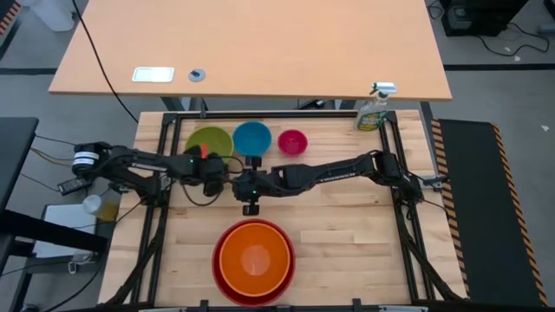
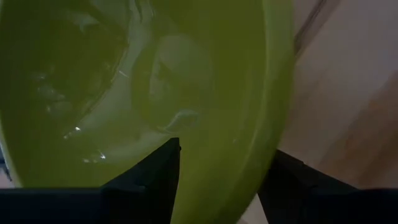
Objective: Nest bowls inside each other
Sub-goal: Stack the green on top of the orange bowl
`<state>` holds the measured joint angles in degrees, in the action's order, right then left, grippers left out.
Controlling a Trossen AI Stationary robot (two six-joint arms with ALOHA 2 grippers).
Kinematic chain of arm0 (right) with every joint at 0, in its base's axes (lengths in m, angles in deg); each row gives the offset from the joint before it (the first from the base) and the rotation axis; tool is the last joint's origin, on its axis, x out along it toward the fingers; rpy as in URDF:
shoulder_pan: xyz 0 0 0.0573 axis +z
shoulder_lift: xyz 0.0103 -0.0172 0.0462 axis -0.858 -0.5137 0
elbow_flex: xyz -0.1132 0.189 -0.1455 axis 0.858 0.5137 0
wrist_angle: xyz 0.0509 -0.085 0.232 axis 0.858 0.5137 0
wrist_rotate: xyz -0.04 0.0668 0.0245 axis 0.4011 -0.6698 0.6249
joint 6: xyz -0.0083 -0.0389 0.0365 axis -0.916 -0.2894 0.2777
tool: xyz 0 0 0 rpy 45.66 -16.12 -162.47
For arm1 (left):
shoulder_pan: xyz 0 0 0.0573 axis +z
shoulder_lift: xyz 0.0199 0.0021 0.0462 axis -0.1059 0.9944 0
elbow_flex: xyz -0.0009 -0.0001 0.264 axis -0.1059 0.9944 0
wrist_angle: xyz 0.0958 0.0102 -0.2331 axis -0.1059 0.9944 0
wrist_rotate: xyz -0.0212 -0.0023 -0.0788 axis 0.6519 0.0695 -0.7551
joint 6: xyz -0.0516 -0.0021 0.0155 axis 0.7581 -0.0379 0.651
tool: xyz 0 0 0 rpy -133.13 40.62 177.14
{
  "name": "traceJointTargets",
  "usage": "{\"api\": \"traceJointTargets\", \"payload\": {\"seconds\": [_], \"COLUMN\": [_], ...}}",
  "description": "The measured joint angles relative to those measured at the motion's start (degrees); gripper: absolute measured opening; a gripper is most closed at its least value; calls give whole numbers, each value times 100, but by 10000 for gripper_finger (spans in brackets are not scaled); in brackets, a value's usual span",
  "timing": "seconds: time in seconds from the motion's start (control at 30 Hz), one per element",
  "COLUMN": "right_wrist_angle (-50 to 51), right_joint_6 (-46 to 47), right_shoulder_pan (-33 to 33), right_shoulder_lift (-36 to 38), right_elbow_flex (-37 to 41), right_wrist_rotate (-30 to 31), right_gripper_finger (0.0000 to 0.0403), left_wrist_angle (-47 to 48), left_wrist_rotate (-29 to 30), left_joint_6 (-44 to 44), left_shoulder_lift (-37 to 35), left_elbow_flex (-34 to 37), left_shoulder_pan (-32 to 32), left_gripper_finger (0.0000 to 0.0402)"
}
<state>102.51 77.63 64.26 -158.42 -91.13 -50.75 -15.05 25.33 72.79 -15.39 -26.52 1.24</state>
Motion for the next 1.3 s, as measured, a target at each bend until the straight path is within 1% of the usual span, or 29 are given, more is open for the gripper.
{"api": "traceJointTargets", "payload": {"seconds": [0.1, 0.17, 0.27, 0.43, 0.47, 0.5, 0.63, 0.73, 0.87, 0.97, 1.03, 1.07, 1.2, 1.23, 1.3], "right_wrist_angle": [-14, -19, -27, -8, 28, 66, 292, 427, 761, 878, 917, 904, 692, 559, 271], "right_joint_6": [3, 34, 108, 111, 111, 111, 114, 163, 407, 564, 640, 708, 1055, 1126, 1275], "right_shoulder_pan": [56, 79, 86, 85, 85, 84, 76, 65, 14, -5, -9, -8, 35, 51, 93], "right_shoulder_lift": [0, 0, 0, 0, 0, 1, 119, 238, 264, 295, 420, 508, 1070, 1246, 1630], "right_elbow_flex": [0, 0, 0, 0, 0, 0, 2, 0, 0, 90, 303, 439, 1249, 1505, 2061], "right_wrist_rotate": [-2, -2, -4, -4, -4, -1, 67, 142, 240, 749, 1131, 1206, 1244, 1310, 1448], "right_gripper_finger": [167, 167, 167, 167, 167, 167, 167, 167, 167, 166, 163, 161, 154, 153, 153], "left_wrist_angle": [0, 0, 1, 6, 7, 32, 133, 554, 923, 1104, 1232, 1381, 1910, 1989, 2077], "left_wrist_rotate": [23, 22, 11, -109, -78, -123, -139, -181, 318, 600, 821, 974, 1378, 1502, 1613], "left_joint_6": [-3, 5, 10, 76, 156, 164, 275, 600, 877, 926, 993, 1030, 1086, 1009, 579], "left_shoulder_lift": [245, 350, 491, 551, 546, 546, 537, 535, 438, 331, 252, 196, -80, -180, -354], "left_elbow_flex": [0, 0, 0, 2, 0, 0, -1, -135, -442, -677, -854, -932, -1297, -1407, -1630], "left_shoulder_pan": [3, 3, 1, 1, -3, -11, -21, -22, -246, -563, -828, -978, -1682, -1891, -2334], "left_gripper_finger": [189, 174, 129, 35, 21, 15, 20, 16, 14, 14, 14, 14, 14, 14, 14]}}
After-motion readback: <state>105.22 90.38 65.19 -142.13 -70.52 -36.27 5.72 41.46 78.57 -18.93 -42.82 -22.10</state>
